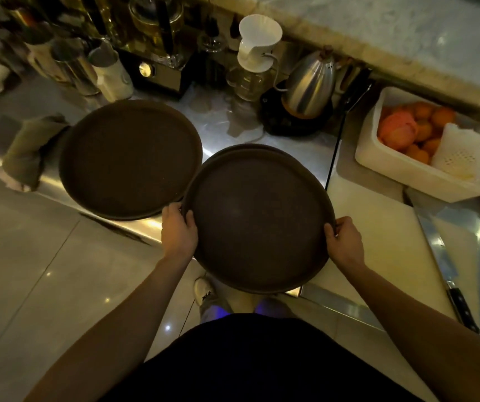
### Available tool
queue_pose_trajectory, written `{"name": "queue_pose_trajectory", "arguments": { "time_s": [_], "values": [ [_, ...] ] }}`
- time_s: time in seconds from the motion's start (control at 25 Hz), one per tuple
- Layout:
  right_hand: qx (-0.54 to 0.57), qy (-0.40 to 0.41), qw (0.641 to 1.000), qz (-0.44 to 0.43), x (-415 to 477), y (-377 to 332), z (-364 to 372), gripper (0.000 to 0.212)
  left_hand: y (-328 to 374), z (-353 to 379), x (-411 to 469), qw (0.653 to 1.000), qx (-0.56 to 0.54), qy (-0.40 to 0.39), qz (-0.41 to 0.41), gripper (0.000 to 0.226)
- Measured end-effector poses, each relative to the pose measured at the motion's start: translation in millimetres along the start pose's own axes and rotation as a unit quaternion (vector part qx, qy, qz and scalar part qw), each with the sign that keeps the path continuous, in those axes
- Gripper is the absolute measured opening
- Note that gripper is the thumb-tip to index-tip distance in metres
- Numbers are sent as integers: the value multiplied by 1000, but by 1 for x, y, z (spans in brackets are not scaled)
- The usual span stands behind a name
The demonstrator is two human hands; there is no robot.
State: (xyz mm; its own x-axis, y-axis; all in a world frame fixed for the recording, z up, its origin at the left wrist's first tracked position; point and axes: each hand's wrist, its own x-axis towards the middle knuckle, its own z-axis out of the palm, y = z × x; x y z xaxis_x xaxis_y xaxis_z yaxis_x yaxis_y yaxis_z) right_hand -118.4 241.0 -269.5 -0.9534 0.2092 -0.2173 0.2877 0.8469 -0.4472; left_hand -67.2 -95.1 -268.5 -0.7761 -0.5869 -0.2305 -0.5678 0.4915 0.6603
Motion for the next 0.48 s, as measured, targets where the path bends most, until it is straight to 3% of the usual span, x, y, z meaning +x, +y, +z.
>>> {"name": "queue_pose_trajectory", "arguments": {
  "time_s": [0.2,0.48],
  "values": [
    [-31,-14,999,24,8,-11,5,23,-9,6,9,1000,8,-13,-10,28],
    [-122,-49,991,-8,39,-7,1,28,3,15,18,996,88,-33,1,32]
  ]
}}
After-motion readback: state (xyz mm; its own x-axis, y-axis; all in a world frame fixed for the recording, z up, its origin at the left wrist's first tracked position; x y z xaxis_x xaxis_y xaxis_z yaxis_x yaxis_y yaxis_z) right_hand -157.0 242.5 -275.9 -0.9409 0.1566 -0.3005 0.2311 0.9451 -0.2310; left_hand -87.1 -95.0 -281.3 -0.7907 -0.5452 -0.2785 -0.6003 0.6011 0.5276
